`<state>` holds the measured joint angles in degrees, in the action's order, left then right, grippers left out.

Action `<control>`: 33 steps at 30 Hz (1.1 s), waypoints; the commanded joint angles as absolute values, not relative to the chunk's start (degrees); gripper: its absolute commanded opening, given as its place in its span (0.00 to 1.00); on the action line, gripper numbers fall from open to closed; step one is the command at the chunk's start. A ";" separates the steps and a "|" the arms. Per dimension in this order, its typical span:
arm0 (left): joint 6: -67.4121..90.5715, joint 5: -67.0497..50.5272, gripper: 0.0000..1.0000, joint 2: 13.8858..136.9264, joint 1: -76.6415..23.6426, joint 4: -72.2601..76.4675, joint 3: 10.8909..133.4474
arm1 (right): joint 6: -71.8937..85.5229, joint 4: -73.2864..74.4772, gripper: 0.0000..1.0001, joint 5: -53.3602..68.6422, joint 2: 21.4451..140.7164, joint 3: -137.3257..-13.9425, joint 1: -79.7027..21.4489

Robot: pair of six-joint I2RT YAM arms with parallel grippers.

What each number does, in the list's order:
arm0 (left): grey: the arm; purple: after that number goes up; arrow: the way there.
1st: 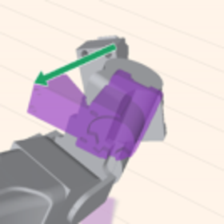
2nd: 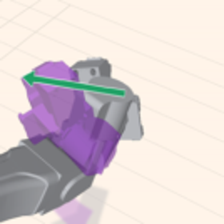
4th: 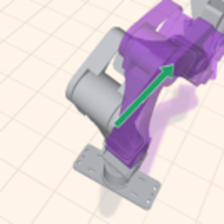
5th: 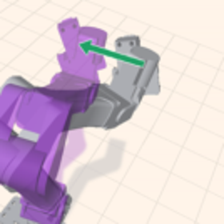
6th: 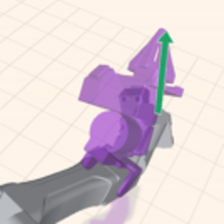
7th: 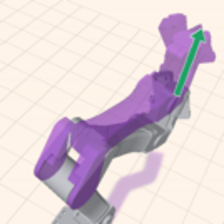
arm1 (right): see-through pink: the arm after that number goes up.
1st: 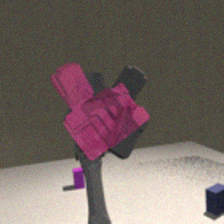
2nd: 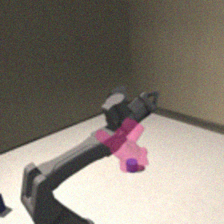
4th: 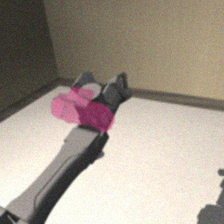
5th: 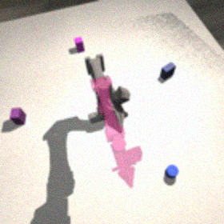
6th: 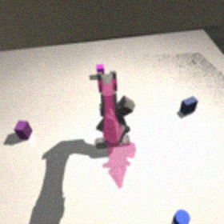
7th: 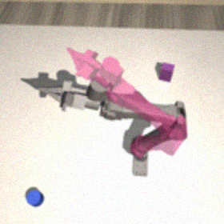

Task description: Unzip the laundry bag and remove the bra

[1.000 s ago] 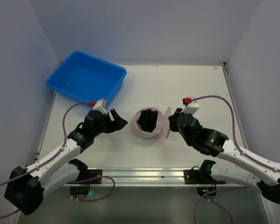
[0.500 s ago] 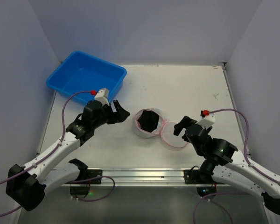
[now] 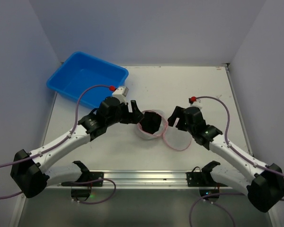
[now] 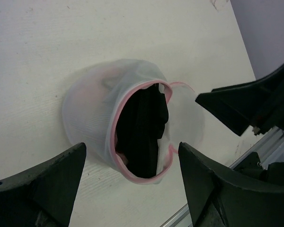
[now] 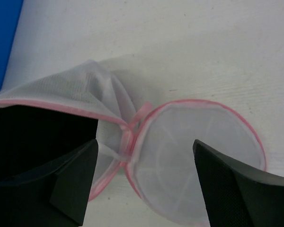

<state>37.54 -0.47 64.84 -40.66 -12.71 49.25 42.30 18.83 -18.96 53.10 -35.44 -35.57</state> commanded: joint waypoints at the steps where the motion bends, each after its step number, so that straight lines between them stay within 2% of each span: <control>1: 34.89 2.90 0.82 66.00 -42.10 -14.41 53.35 | 34.99 2.65 0.81 -1.08 59.84 -34.63 -28.67; 7: 34.63 3.25 0.81 67.58 -43.50 -14.33 56.77 | 32.61 -8.96 0.67 11.58 69.85 -32.87 -24.08; 13: 34.28 2.64 0.81 71.01 -44.65 -14.33 58.97 | 31.02 -13.27 0.66 18.01 73.92 -31.82 -23.29; 22: 34.02 2.37 0.81 75.05 -46.58 -14.41 60.73 | 30.06 -12.48 0.68 21.35 77.43 -33.92 -23.29; 25: 33.84 2.64 0.81 75.67 -47.19 -14.33 61.26 | 29.97 -11.61 0.63 21.88 79.01 -34.80 -23.29; 26: 33.75 3.07 0.81 75.93 -47.37 -14.33 61.35 | 29.88 -11.60 0.54 21.97 79.10 -34.80 -23.29; 28: 33.66 3.34 0.81 76.29 -47.81 -14.33 61.52 | 29.80 -11.34 0.43 21.89 78.23 -34.54 -23.29; 29: 33.66 3.34 0.81 76.72 -47.99 -14.33 61.70 | 29.71 -11.16 0.30 21.80 77.61 -34.45 -23.29; 31: 33.58 3.51 0.81 77.34 -48.51 -14.41 62.14 | 29.44 -9.76 0.19 21.10 75.51 -34.19 -23.20; 32: 33.40 3.52 0.81 77.60 -48.69 -14.41 62.31 | 29.27 -9.49 0.11 20.66 74.63 -34.10 -23.29; 33: 33.31 3.43 0.81 77.78 -48.78 -14.59 62.75 | 29.35 -8.97 0.07 20.65 73.75 -34.01 -23.29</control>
